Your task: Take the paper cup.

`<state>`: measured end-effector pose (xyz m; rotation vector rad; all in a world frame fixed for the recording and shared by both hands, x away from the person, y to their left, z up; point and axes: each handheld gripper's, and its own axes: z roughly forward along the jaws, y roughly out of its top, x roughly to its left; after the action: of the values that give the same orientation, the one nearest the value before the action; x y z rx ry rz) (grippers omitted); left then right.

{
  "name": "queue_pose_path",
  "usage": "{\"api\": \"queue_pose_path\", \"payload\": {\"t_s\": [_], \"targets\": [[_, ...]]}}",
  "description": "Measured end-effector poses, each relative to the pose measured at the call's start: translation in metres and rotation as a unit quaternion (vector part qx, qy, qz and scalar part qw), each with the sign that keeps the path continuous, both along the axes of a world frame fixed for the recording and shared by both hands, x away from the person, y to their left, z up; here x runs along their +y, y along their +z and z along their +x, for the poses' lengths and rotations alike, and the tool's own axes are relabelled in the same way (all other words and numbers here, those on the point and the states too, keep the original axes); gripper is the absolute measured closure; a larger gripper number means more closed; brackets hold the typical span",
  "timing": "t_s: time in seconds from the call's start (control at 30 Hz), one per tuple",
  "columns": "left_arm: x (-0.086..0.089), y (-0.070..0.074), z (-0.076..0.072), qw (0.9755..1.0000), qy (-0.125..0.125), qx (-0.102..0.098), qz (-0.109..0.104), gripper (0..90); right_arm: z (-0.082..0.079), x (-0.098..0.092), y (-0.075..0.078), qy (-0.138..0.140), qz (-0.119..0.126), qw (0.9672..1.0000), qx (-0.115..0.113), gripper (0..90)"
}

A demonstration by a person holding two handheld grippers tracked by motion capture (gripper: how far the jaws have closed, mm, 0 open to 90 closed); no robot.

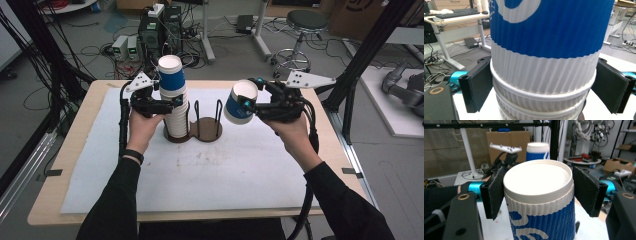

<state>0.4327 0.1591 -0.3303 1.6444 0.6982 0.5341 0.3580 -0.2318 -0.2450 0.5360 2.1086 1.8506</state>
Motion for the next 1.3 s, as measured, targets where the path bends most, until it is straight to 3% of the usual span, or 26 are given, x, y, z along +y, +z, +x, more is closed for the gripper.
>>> {"api": "queue_pose_path", "payload": {"t_s": [0.2,0.97,1.3], "targets": [[0.000,0.000,0.000,1.0000,0.001,0.000,0.000,11.4,-0.004,-0.010,-0.026,-0.002,0.008,0.9998,0.017,30.1],[-0.001,-0.001,0.000,1.0000,0.003,-0.002,-0.002,11.4,-0.030,-0.027,-0.104,-0.020,-0.014,0.9981,0.056,30.1],[-0.001,-0.001,0.000,1.0000,0.004,-0.003,-0.004,11.4,-0.032,-0.026,-0.115,-0.026,-0.021,0.9974,0.064,30.1]]}}
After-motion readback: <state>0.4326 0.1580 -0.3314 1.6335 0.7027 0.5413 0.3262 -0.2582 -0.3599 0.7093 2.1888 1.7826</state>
